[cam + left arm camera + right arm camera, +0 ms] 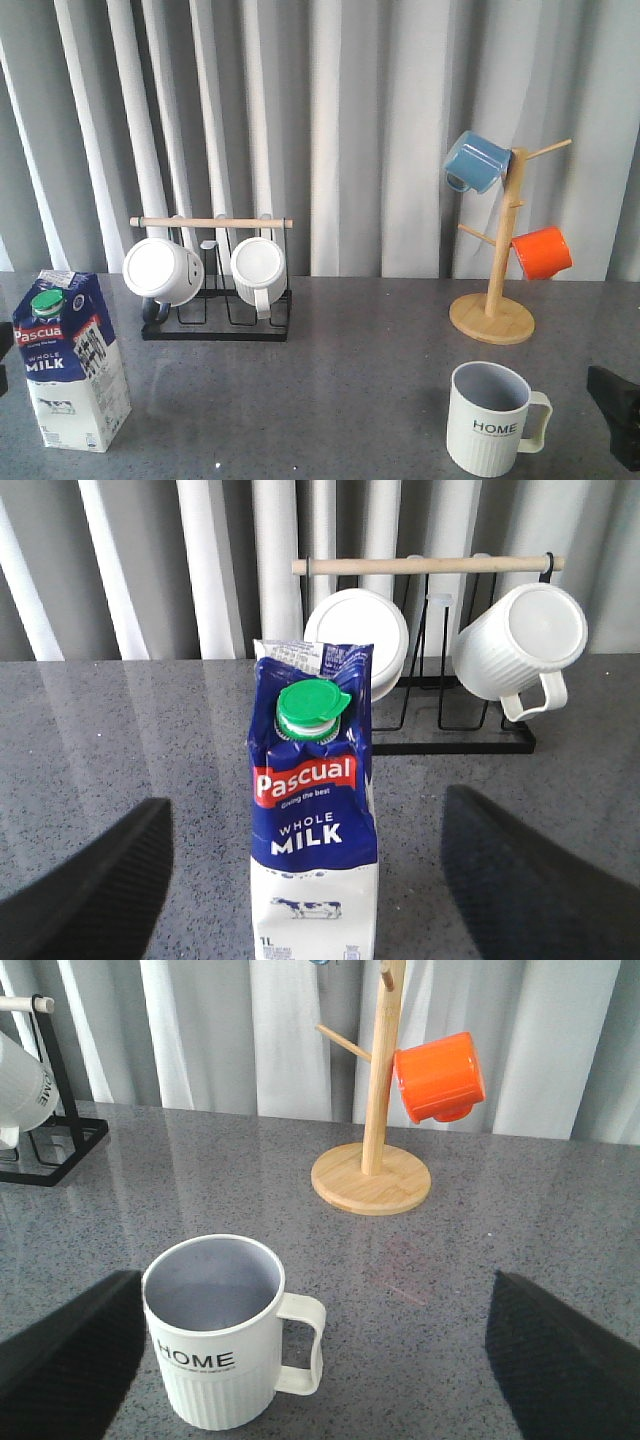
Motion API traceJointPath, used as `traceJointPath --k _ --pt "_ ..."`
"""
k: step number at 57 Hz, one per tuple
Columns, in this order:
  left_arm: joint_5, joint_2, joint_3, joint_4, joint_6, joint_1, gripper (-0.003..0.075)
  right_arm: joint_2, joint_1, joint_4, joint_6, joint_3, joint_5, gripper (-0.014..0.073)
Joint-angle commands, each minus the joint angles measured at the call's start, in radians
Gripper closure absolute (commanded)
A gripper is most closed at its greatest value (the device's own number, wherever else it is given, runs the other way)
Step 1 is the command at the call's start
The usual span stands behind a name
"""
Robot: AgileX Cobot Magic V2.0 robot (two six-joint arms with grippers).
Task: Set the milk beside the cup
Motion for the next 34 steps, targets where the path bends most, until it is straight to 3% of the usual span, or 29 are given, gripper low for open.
traceJointPath --k 1,13,34 --pt "-0.089 -0.009 -0.035 -0.018 0.003 0.002 0.0069 -0.002 -0.004 -0.017 -0.009 -0.037 -0.076 -0.0091" --pt "-0.089 -0.009 -0.035 -0.018 0.003 0.002 0.0097 0.020 -0.004 -0.037 -0.009 -0.037 -0.026 -0.0041" --pt "-0.089 -0.009 -0.035 -0.018 0.003 0.002 0.0198 0.149 -0.007 -0.035 -0.009 -0.036 -0.081 0.0033"
